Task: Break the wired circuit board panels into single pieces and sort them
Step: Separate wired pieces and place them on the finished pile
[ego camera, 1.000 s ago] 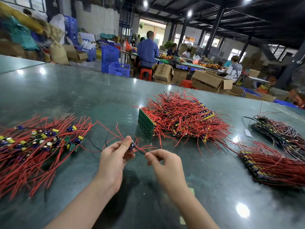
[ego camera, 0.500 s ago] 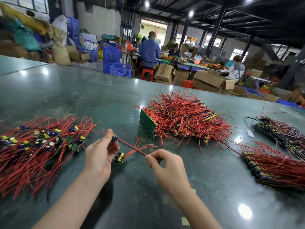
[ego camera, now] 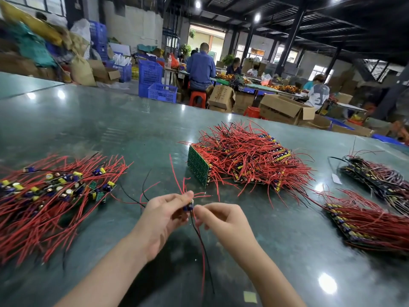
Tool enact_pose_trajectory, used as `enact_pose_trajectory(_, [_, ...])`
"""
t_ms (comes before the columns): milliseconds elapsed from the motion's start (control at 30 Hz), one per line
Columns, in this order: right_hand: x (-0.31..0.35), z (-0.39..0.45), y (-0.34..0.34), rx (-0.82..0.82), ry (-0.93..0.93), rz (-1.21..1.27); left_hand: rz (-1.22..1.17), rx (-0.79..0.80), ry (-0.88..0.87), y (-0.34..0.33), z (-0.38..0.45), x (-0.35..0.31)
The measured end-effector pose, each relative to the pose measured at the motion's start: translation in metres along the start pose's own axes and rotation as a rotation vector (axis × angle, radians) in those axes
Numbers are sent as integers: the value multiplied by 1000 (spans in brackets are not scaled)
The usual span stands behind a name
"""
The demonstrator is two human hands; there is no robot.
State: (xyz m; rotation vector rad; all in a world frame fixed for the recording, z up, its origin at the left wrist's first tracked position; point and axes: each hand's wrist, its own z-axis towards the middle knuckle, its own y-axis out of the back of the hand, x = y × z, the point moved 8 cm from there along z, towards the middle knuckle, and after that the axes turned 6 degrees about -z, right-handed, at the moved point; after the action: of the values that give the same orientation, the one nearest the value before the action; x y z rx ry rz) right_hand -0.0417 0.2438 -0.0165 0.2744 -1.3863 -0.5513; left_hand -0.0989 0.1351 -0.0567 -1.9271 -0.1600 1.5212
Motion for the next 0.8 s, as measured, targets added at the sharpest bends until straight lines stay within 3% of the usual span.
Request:
enact_pose_trajectory(267, [-10,2,-7,27,-56,23,45,-9,-32,-2,1,5])
enact_pose_trajectory(467, [-7,1,-6,-60,11,-160,29,-60,-16,3,3,11])
enact_pose_trajectory(800, [-19,-2,-12,137,-165,115,-128,-104,-23,20,10,-3])
